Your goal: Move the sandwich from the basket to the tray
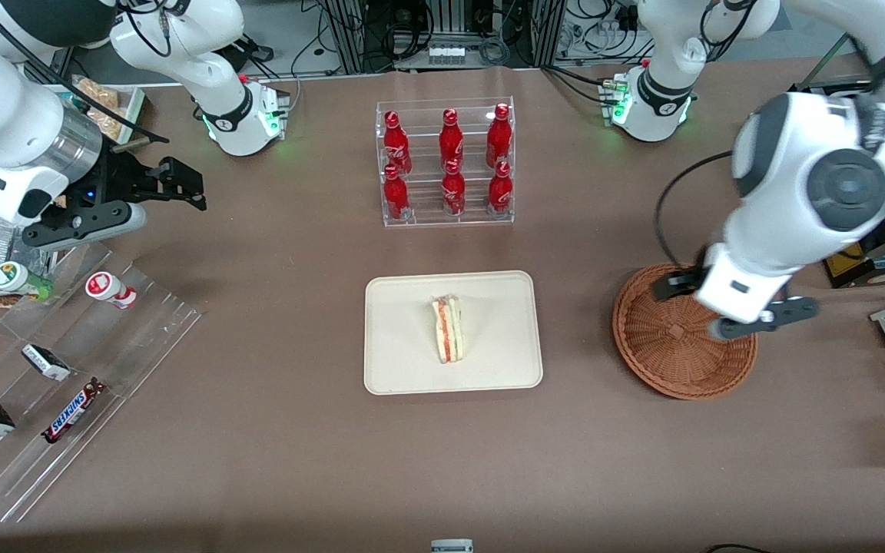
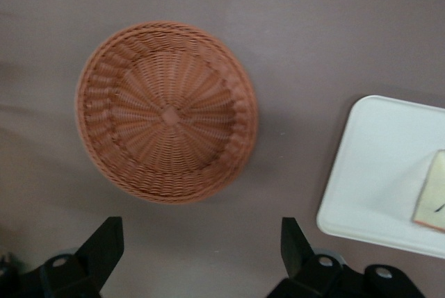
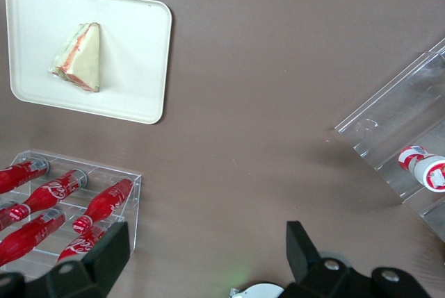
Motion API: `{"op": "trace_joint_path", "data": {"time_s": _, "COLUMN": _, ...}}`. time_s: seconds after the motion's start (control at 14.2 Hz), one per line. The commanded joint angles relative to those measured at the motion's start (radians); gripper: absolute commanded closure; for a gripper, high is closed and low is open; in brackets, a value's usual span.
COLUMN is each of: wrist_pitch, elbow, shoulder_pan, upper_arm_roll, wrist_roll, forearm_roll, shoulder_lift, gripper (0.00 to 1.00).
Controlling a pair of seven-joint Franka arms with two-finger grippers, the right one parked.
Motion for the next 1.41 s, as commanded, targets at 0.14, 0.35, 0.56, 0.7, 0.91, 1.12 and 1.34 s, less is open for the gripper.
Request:
{"op": "trace_joint_path", "data": {"time_s": 0.14, "wrist_pitch": -0.075, "elbow": -0.105, "shoulder_pan": 0.147, "upper_arm_roll": -0.012, "wrist_roll": 0.238, "forearm_roll": -0.015, "shoulder_lift": -0.156, "gripper": 0.0}}
{"op": "trace_joint_path", "data": {"time_s": 0.35, "wrist_pitch": -0.124, "elbow": -0.105, "shoulder_pan": 0.158, "upper_arm_roll": 0.0, "wrist_roll": 0.321, "forearm_roll": -0.013, "shoulder_lift": -0.233, "gripper": 0.0}}
{"op": "trace_joint_path", "data": {"time_s": 0.56, "wrist_pitch": -0.138, "elbow": -0.068, "shoulder_pan": 0.132, "upper_arm_roll": 0.049, "wrist_roll": 0.409, "forearm_roll": -0.013, "shoulder_lift": -0.261, "gripper": 0.0}}
{"op": "trace_joint_path", "data": {"time_s": 0.7, "wrist_pitch": -0.162, "elbow": -0.054, "shoulder_pan": 0.098, "upper_arm_roll": 0.055, "wrist_roll": 0.41, "forearm_roll": 0.0, "shoulder_lift": -0.267, "gripper": 0.0}}
{"op": "trace_joint_path", "data": {"time_s": 0.91, "wrist_pitch": -0.161, "elbow": -0.051, "shoulder_pan": 0.081, "upper_arm_roll": 0.058, "wrist_roll": 0.409, "forearm_roll": -0.003, "shoulder_lift": -0.252, "gripper": 0.0}}
{"op": "trace_joint_path", "data": {"time_s": 1.12, "wrist_pitch": -0.164, "elbow": -0.036, "shoulder_pan": 0.081, "upper_arm_roll": 0.052, "wrist_roll": 0.407, "forearm_roll": -0.013, "shoulder_lift": -0.25, "gripper": 0.0}}
{"op": "trace_joint_path", "data": {"time_s": 1.34, "wrist_pitch": -0.164, "elbow": -0.039, "shoulder_pan": 0.077, "upper_arm_roll": 0.051, "wrist_roll": 0.407, "forearm_roll": -0.015, "shoulder_lift": -0.247, "gripper": 0.0}}
